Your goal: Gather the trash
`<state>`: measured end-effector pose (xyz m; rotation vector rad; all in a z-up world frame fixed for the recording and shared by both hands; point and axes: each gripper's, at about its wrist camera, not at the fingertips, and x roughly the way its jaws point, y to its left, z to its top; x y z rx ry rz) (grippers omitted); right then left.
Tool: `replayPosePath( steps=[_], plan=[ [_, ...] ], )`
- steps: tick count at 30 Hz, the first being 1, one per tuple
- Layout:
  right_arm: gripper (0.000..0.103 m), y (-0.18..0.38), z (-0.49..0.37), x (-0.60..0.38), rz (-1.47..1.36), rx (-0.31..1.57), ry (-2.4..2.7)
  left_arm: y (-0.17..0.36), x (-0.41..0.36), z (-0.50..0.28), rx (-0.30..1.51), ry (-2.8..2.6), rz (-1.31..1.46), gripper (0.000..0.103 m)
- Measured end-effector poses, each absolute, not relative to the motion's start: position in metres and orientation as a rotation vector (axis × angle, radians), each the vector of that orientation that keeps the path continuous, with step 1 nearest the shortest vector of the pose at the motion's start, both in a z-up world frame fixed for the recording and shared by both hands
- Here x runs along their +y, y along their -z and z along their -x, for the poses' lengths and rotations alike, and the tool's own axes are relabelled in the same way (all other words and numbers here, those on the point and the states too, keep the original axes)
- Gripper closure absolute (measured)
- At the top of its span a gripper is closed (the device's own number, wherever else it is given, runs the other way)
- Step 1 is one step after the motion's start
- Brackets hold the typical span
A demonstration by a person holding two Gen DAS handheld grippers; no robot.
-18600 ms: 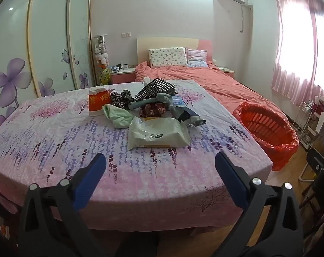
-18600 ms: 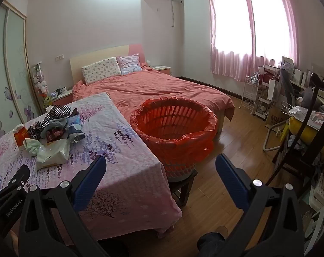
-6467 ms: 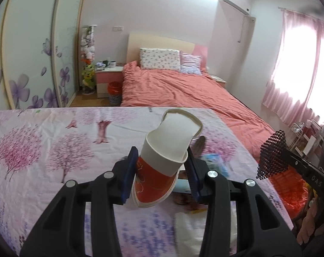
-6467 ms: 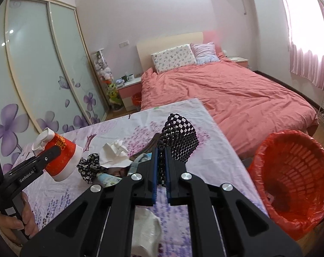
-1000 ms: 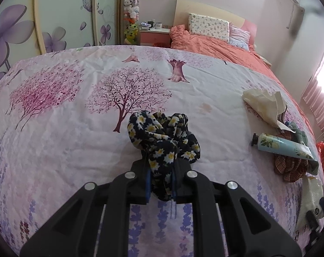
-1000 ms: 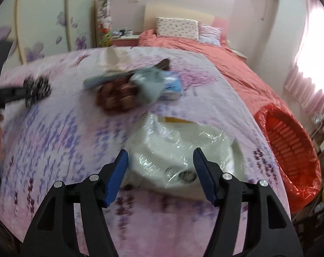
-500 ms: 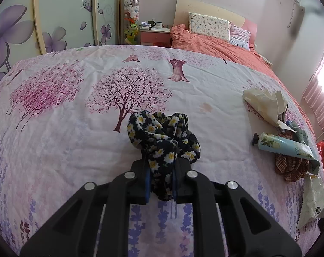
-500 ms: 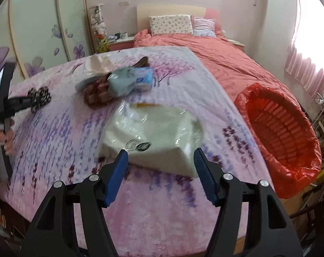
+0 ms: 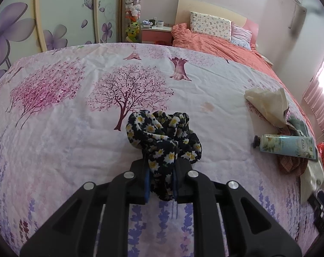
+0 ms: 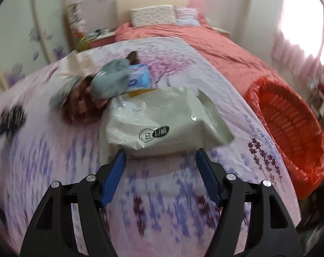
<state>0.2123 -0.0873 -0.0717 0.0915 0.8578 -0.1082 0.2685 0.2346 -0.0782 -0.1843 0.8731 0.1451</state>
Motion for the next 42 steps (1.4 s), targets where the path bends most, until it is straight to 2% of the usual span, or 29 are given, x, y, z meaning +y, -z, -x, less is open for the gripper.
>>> replayPosePath(
  steps=[6,16,24,31,42],
  plan=[
    [0.035,0.061,-0.198,-0.102,-0.102,0.809,0.106,0.078,0.234,-0.269,0.873,-0.141,0.191,0.086],
    [0.035,0.05,-0.196,-0.168,-0.281,0.747,0.201,0.079,0.235,-0.269,0.873,-0.139,0.193,0.086],
    [0.035,0.057,-0.224,-0.198,-0.172,0.773,0.343,0.079,0.232,-0.27,0.878,-0.145,0.172,0.086],
    [0.035,0.064,-0.224,-0.173,-0.016,0.808,0.231,0.078,0.231,-0.27,0.881,-0.151,0.154,0.086],
    [0.035,0.054,-0.182,-0.109,0.037,0.826,-0.088,0.079,0.23,-0.27,0.881,-0.153,0.149,0.086]
  ],
)
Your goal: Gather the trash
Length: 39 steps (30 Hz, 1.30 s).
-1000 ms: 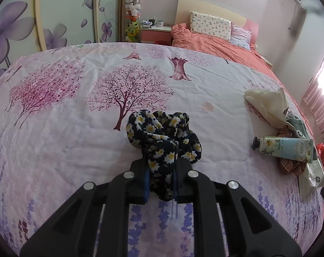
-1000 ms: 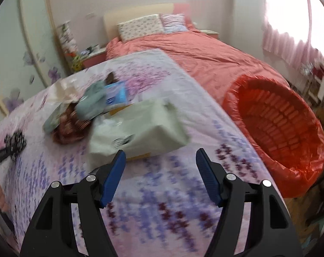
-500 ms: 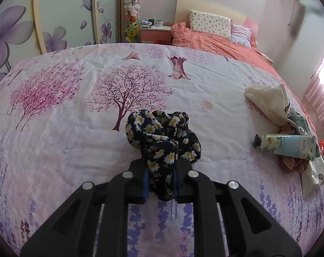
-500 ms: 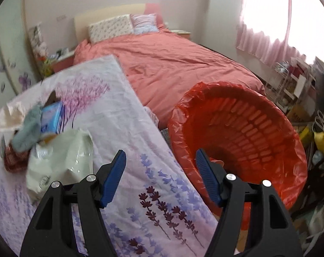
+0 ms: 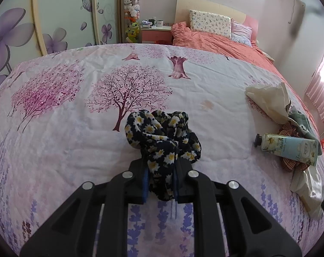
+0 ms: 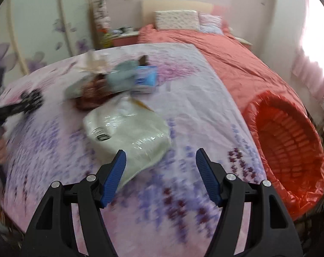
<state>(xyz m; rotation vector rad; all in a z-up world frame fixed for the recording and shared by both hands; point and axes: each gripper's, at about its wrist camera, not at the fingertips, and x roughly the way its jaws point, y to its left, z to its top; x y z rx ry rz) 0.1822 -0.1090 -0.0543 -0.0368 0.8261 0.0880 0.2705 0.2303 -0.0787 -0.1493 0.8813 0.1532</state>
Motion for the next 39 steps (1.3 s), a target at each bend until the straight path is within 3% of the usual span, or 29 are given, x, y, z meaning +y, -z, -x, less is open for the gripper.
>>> replayPosePath(
  steps=[5,12,19,21,23,27,28,32,39],
  plan=[
    [0.035,0.041,-0.183,-0.103,-0.004,0.78,-0.129,0.079,0.231,-0.27,0.882,-0.155,0.146,0.086],
    [0.021,0.062,-0.21,-0.071,0.049,0.83,-0.176,0.079,0.231,-0.271,0.882,-0.154,0.149,0.086],
    [0.022,0.081,-0.21,-0.072,0.071,0.875,-0.151,0.079,0.232,-0.271,0.881,-0.148,0.16,0.086],
    [0.026,0.081,-0.209,-0.077,0.053,0.876,-0.152,0.079,0.232,-0.271,0.881,-0.148,0.16,0.086],
    [0.038,0.08,-0.208,-0.077,0.055,0.871,-0.151,0.079,0.232,-0.271,0.881,-0.149,0.158,0.086],
    [0.078,0.076,-0.207,-0.088,0.011,0.87,-0.128,0.079,0.232,-0.272,0.882,-0.15,0.157,0.086],
    [0.083,0.076,-0.209,-0.092,-0.004,0.872,-0.123,0.079,0.232,-0.272,0.882,-0.15,0.156,0.086],
    [0.09,0.073,-0.205,-0.11,-0.084,0.87,-0.127,0.079,0.231,-0.271,0.881,-0.151,0.154,0.086],
    [0.091,0.056,-0.199,-0.132,-0.171,0.823,-0.106,0.075,0.233,-0.269,0.848,-0.124,0.186,0.088]
  ],
)
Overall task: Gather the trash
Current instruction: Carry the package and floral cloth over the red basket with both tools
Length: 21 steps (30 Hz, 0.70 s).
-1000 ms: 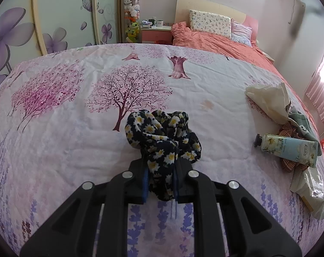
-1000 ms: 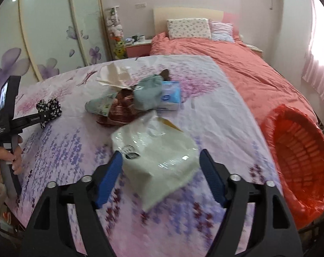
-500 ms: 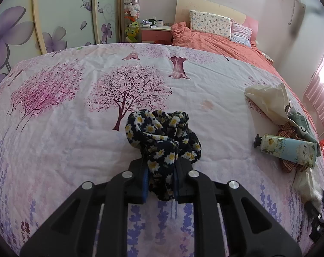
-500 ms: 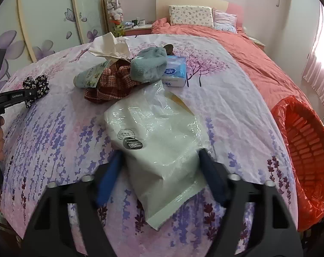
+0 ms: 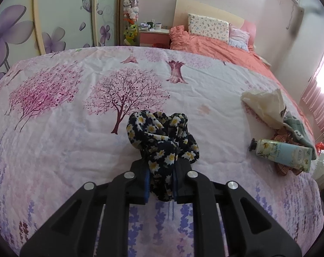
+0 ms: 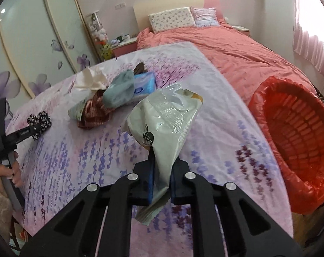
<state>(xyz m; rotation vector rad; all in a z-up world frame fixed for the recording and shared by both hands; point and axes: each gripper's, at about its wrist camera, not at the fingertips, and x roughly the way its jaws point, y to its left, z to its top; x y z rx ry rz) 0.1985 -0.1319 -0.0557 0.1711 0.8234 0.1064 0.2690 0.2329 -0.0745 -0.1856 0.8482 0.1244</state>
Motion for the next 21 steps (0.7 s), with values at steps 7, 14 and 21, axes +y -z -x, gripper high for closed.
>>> replayPosePath(
  steps=[7,14,21],
  plan=[
    [0.091,0.047,-0.191,-0.14,-0.192,0.792,-0.089,0.06,0.22,-0.265,0.821,-0.09,0.178,0.09],
    [0.091,0.031,-0.179,-0.152,-0.207,0.732,-0.078,0.031,0.19,-0.257,0.768,-0.024,0.148,0.09],
    [0.091,0.01,-0.168,-0.172,-0.244,0.659,-0.046,-0.003,0.138,-0.244,0.718,0.079,0.109,0.09]
  ],
)
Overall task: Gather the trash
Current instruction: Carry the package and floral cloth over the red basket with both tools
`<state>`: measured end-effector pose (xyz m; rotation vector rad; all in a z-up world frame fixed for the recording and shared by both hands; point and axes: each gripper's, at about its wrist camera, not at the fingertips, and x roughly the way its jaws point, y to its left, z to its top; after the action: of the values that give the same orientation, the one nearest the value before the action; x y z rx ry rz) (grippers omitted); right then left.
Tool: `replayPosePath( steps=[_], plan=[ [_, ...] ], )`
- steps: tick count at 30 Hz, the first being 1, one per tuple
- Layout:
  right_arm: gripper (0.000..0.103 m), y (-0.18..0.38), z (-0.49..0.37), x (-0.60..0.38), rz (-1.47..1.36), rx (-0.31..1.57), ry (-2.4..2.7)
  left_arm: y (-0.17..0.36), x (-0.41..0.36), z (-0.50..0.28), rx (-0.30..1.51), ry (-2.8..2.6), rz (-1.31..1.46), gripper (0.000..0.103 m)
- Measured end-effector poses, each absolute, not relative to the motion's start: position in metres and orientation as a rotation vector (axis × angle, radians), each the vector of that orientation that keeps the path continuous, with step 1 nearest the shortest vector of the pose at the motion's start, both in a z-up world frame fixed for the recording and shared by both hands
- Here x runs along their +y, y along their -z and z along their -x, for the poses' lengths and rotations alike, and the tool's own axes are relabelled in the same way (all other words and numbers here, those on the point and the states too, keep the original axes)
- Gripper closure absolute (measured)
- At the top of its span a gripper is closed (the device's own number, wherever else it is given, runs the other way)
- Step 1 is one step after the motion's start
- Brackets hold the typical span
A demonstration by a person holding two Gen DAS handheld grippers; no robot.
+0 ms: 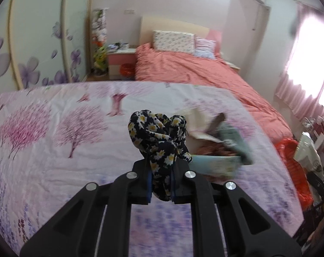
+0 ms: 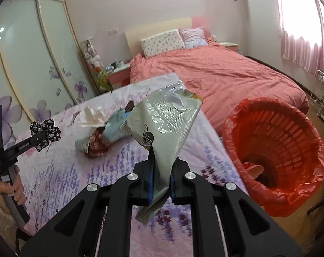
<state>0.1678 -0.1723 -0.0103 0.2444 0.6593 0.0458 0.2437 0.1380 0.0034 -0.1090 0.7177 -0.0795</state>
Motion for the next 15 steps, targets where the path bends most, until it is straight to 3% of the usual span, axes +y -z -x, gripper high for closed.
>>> replayPosePath(
  steps=[15],
  plan=[
    [0.091,-0.004,-0.146,-0.244,-0.336,0.567,0.079,-0.042,-0.014,-0.212,0.651,0.418,0.018,0.09]
  ],
)
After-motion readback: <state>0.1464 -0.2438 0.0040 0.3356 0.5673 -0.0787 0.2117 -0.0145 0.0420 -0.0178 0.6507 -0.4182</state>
